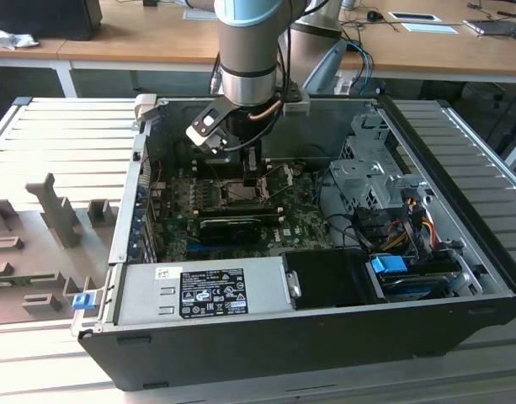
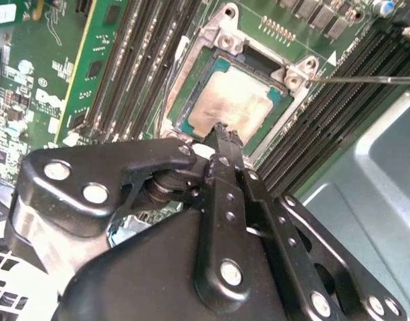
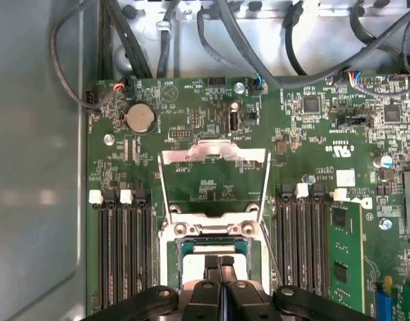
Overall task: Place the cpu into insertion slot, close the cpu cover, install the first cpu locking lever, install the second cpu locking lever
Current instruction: 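Close the cpu cover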
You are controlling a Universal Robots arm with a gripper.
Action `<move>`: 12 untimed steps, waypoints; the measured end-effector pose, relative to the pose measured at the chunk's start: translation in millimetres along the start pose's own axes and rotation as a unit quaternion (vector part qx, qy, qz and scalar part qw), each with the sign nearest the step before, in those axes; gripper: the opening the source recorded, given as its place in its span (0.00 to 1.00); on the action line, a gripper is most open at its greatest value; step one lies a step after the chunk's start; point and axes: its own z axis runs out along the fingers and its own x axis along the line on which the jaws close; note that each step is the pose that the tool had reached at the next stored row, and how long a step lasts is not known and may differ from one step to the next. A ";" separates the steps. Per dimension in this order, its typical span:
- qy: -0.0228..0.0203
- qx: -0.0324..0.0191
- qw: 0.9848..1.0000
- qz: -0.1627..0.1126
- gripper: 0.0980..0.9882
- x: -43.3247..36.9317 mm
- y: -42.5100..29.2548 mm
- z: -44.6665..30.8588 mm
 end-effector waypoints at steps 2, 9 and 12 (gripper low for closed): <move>0.000 0.000 1.000 0.000 0.01 0.0 0.0 -0.5; 0.000 0.000 1.000 0.000 0.01 0.3 1.0 -14.8; 0.000 0.000 1.000 0.000 0.01 0.5 2.3 -33.0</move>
